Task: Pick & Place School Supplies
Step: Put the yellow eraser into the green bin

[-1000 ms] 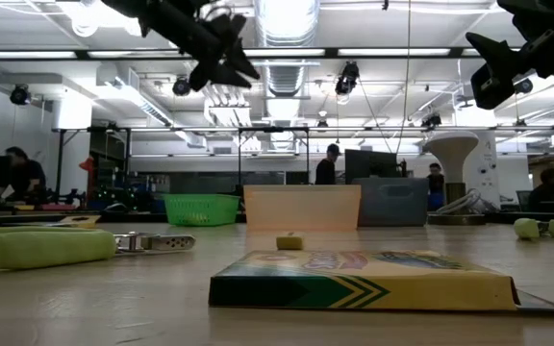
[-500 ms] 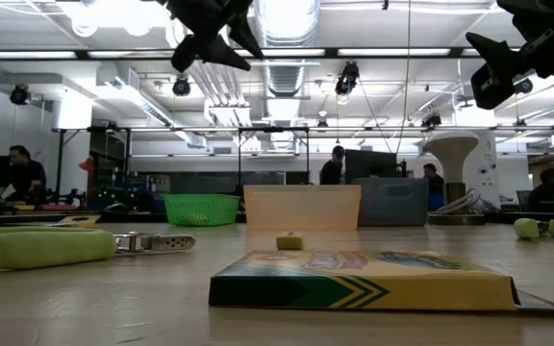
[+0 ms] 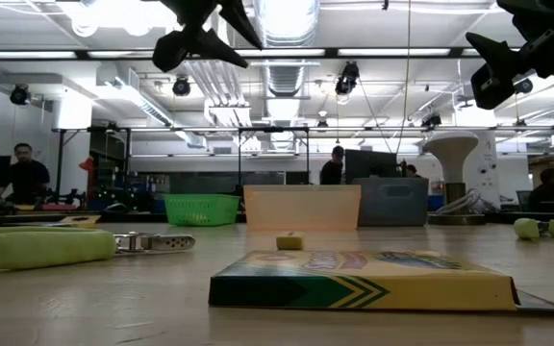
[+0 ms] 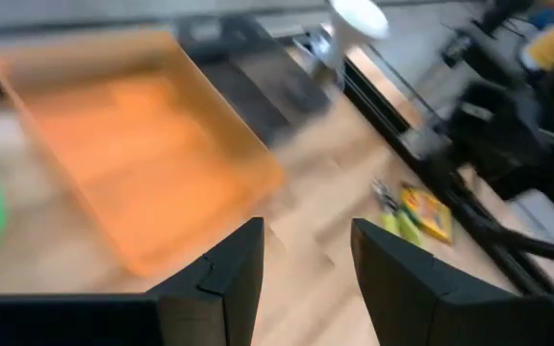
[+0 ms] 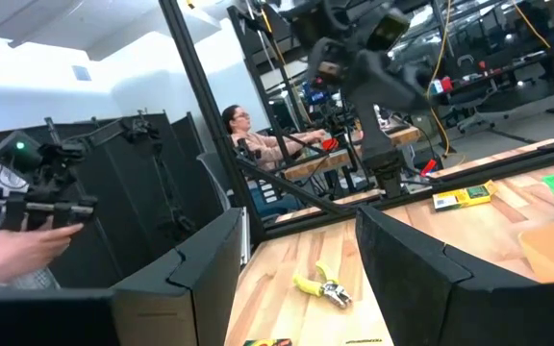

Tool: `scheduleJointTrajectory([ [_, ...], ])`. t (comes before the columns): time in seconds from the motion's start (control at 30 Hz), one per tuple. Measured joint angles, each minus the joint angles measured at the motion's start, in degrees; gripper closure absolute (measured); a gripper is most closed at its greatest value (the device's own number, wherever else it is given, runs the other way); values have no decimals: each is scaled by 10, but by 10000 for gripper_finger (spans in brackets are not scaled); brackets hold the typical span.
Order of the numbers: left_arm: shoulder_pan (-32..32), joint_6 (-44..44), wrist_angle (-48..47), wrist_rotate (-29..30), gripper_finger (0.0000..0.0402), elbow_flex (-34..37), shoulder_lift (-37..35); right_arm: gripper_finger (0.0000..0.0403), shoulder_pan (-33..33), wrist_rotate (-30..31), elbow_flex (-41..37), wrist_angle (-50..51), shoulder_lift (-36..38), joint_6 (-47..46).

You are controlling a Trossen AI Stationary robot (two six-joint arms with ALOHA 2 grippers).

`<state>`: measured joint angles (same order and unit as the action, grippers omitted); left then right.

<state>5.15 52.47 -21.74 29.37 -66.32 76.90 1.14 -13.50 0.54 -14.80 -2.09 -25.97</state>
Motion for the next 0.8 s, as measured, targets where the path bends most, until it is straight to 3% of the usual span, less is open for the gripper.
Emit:
scheduleJointTrajectory([
  [0.3, 72, 242, -81, -17, 238, 1, 4, 202, 0, 0, 0, 0, 0, 0],
  [0.57, 104, 215, -12, -37, 238, 0, 53, 202, 0, 0, 0, 0, 0, 0],
  [0.8, 102, 274, 9, -100, 238, 0, 120, 202, 0, 0, 0, 0, 0, 0],
])
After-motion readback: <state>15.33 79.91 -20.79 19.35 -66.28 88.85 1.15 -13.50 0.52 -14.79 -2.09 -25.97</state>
